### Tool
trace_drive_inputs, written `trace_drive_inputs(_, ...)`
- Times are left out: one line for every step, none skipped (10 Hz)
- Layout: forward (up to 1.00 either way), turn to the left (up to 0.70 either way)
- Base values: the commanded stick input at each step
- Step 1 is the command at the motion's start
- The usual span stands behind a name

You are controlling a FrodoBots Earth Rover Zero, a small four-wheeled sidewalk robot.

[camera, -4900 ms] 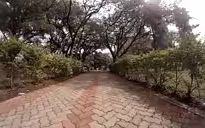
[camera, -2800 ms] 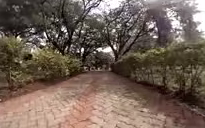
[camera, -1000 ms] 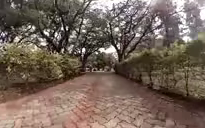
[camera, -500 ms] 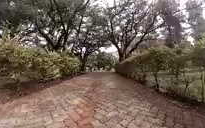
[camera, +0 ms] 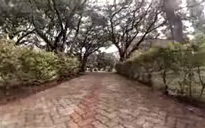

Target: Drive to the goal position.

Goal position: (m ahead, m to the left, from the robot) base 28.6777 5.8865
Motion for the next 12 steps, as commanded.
trace_drive_inputs(0.7,0.0)
trace_drive_inputs(0.7,0.0)
trace_drive_inputs(0.7,0.0)
trace_drive_inputs(0.7,0.0)
trace_drive_inputs(0.7,0.0)
trace_drive_inputs(0.7,0.0)
trace_drive_inputs(0.7,0.0)
trace_drive_inputs(0.7,0.0)
trace_drive_inputs(0.7,0.0)
trace_drive_inputs(0.7,0.0)
trace_drive_inputs(0.7,0.0)
trace_drive_inputs(0.7,0.0)
